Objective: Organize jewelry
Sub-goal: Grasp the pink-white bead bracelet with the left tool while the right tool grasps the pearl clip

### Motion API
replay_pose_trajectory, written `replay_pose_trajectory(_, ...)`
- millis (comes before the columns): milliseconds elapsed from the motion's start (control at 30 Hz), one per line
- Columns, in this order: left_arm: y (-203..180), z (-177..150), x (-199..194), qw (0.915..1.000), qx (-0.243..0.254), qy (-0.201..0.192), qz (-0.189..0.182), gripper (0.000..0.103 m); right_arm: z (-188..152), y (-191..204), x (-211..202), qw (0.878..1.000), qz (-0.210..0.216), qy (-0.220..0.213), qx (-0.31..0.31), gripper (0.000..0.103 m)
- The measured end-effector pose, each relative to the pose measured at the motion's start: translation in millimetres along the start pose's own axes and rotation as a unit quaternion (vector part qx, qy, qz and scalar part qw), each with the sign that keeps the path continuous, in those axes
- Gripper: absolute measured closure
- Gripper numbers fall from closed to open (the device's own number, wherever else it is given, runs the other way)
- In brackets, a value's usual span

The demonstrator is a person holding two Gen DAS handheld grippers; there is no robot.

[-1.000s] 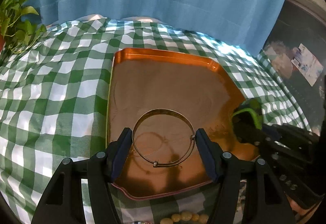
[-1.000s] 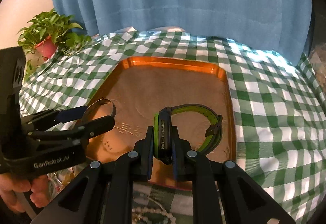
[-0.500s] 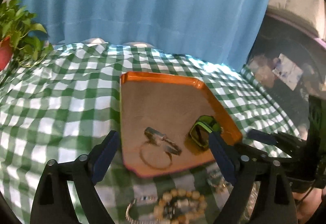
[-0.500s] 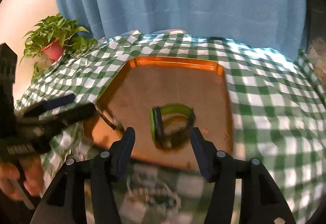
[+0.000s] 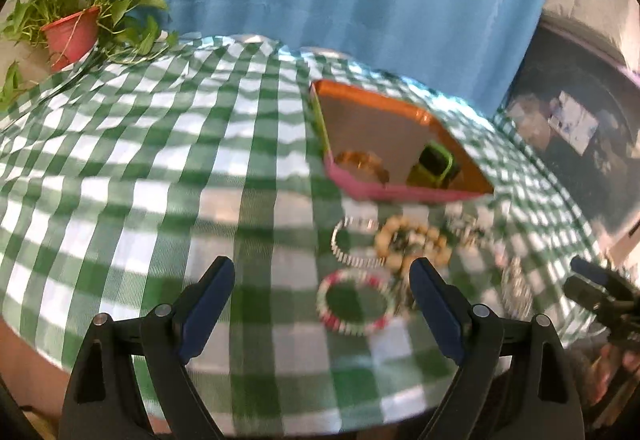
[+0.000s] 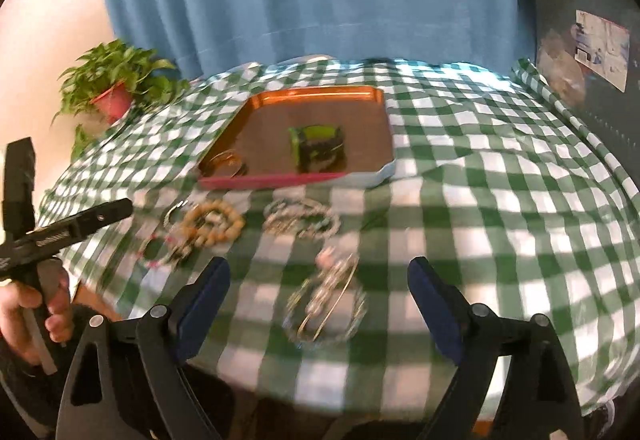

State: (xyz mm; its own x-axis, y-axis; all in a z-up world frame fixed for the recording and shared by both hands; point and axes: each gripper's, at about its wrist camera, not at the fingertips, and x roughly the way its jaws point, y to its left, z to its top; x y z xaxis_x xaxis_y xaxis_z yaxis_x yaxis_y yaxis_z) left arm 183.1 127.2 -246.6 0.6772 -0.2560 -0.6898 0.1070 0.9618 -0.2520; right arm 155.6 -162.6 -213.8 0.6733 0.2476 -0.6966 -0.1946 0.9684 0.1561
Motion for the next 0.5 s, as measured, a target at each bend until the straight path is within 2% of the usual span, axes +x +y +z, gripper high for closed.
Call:
replay_pose_trajectory(67,-1.2,-5.2,0.8,0.9999,0.003,0.007,-0.007,0.017,-7.7,4.6,-3.1,1.0,0.002,0.004,-0.001,0.016)
replay_pose_trajectory(133,-3.6,-7.8,2.4,0.9998,0.009,0.01,-0.014,0.025,-14.7,6.5,-6.8,1.0,-0.003,0.007,0.0,0.028)
replay_pose_trajectory(200,-6.2,-8.6,5.0,0.9996,0.018,0.013,-0.017,0.038,-17.8,6.3,-5.6,1.0,0.001,0.017,0.002,0.051)
replay_pose_trajectory(233,-7.5,-8.1,6.2,0.9996,0.021,0.009,-0.016,0.045,-18.7,6.0,-3.8,1.0,0.004,0.021,0.003,0.055)
replay_pose_trajectory(267,-8.2,-6.2,8.6,0.9995,0.025,0.009,-0.016,0.048,-19.1,5.9,-2.8,1.0,0.005,0.024,0.003,0.063)
replay_pose_trajectory(400,-9.8,-2.0,23.1,0.9986,0.037,0.033,-0.019,0.054,-19.2,5.2,5.7,0.999,0.0,0.034,0.001,0.081)
replay_pose_trajectory(500,-9.5,-2.2,31.8,0.9979,0.038,0.05,-0.011,0.054,-17.9,2.4,22.1,0.999,0.008,0.051,0.009,0.086)
